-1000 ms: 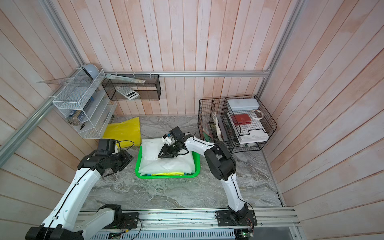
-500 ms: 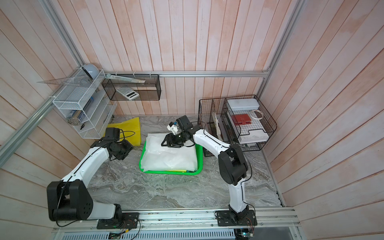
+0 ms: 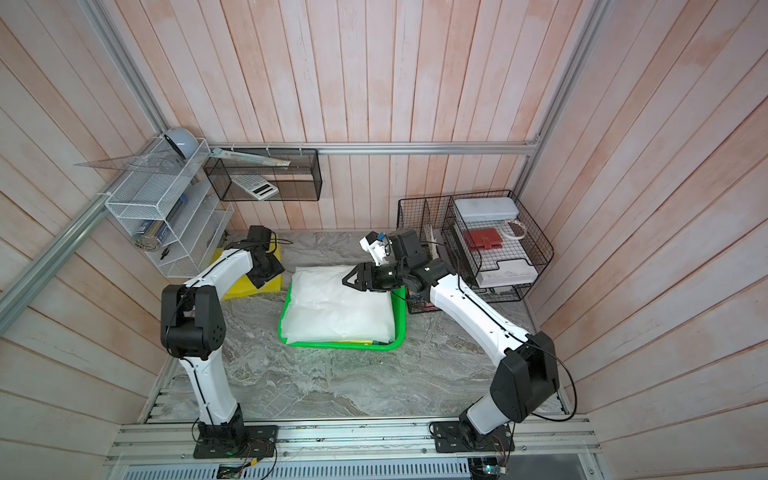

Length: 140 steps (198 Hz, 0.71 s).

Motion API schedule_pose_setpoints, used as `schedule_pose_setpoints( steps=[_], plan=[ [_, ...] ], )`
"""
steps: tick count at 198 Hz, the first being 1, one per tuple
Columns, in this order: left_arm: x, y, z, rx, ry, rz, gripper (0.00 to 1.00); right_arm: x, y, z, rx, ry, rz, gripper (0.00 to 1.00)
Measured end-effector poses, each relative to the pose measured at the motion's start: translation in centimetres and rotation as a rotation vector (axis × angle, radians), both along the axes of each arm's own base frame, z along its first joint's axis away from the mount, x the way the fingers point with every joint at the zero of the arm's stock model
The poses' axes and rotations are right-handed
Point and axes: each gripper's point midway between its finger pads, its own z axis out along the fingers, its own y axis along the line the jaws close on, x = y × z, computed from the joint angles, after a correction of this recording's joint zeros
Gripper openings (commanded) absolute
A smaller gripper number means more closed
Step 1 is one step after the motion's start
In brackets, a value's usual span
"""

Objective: Put the folded raincoat in the basket
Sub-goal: Move the raincoat to the center of the board.

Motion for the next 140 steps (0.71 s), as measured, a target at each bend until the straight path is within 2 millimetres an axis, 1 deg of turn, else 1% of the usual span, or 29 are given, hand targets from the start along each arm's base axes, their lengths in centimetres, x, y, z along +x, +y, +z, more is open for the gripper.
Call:
schedule_pose_setpoints(
  steps=[14, 25, 36, 40, 50, 85, 99, 109, 140],
  plan=[
    [0.7, -0.9, -0.1, 0.038, 0.019, -0.038, 0.67, -0.2, -0.2, -0.8, -0.011, 0.013, -0.007, 0.59],
    [1.1, -1.5, -0.3, 0.056, 0.036, -0.06, 0.68, -0.2, -0.3, -0.9, -0.014, 0.015, -0.009, 0.58],
    [1.2, -1.6, -0.7, 0.069, 0.055, -0.07, 0.69, -0.1, -0.3, -0.9, -0.013, 0.015, -0.011, 0.59],
    [1.1, -1.6, -0.9, 0.075, 0.064, -0.072, 0.7, -0.1, -0.2, -0.9, -0.012, 0.013, -0.011, 0.58],
    [0.8, -1.4, -1.6, 0.087, 0.09, -0.078, 0.71, 0.0, -0.2, -0.8, -0.008, 0.007, -0.012, 0.59],
    [-0.4, -0.9, -4.3, 0.136, 0.198, -0.106, 0.68, 0.1, -0.1, -0.6, -0.003, -0.003, -0.014, 0.58],
    [-0.8, -0.6, -5.3, 0.157, 0.23, -0.111, 0.62, 0.1, -0.1, -0.6, -0.002, -0.005, -0.014, 0.58],
    [-1.1, -0.5, -5.6, 0.17, 0.249, -0.121, 0.58, 0.1, -0.1, -0.7, -0.003, -0.004, -0.014, 0.58],
    [-1.5, -0.1, -5.7, 0.207, 0.271, -0.127, 0.35, 0.1, -0.2, -1.4, -0.011, 0.009, -0.014, 0.58]
  ],
)
